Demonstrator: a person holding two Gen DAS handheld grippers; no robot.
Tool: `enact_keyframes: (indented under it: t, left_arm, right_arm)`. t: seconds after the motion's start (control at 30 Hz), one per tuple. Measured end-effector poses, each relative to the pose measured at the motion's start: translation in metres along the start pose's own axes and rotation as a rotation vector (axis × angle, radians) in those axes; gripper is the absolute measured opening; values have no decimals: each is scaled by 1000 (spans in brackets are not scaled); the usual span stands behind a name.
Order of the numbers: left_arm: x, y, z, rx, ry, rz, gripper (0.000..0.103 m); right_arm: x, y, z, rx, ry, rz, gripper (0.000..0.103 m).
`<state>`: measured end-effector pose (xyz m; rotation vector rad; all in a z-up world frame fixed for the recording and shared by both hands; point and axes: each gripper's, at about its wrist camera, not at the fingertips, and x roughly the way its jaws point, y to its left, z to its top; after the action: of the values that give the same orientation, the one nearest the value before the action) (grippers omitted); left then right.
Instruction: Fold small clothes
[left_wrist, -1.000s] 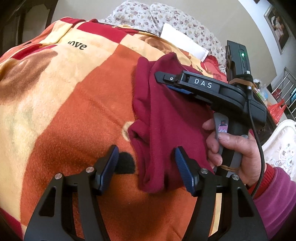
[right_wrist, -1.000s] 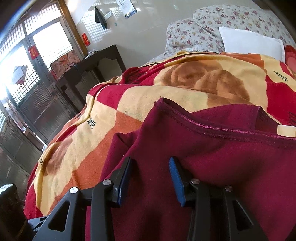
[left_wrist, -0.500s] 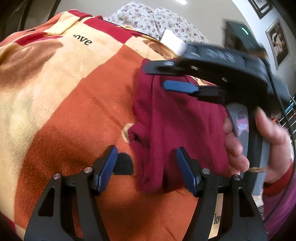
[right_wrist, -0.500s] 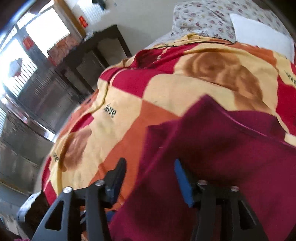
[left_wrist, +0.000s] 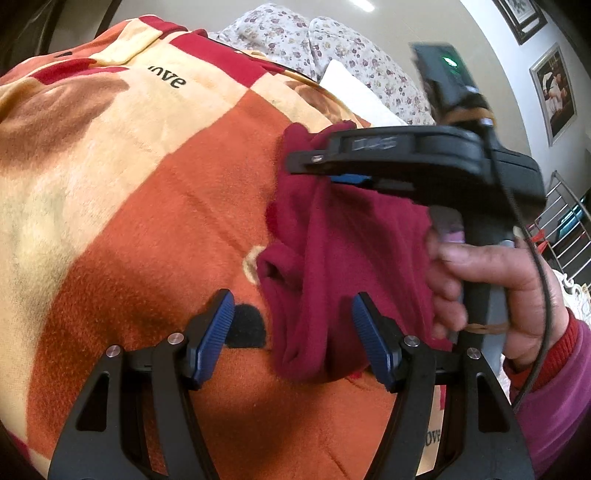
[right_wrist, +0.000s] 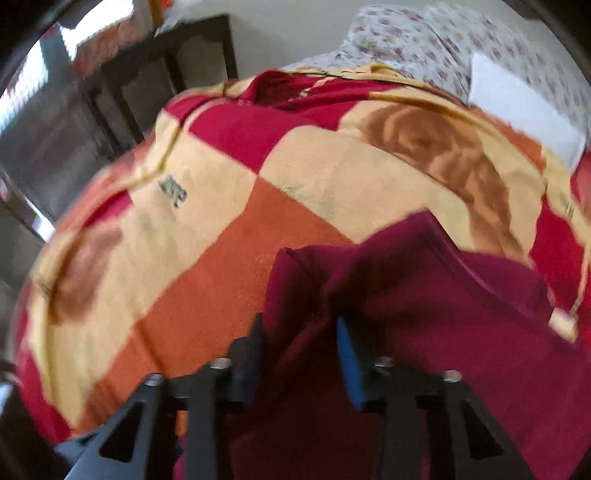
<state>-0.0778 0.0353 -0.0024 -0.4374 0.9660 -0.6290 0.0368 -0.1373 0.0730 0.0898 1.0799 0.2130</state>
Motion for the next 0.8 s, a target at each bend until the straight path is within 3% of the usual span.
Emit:
enact_keyframes:
  t: [0.1, 0.2, 0.33, 0.5, 0.8]
  left_arm:
    - [0, -3, 1, 16, 8, -19, 71]
    - [-3, -5, 8, 16, 13, -31, 71]
    - [-5, -5, 26, -19, -37, -50, 84]
    - [20, -6, 39, -15, 24, -1, 84]
    - [27, -14, 38, 22, 12, 24, 84]
  right_arm:
    - [-18, -24, -4, 120, -44, 125, 19]
    - [-31, -34, -10, 142, -76, 158, 17]
    - [-45, -39, -14, 133, -102, 158, 16]
    - [-49, -41, -15, 139, -109, 168, 16]
    - [-42, -50, -19, 182, -100, 206, 16]
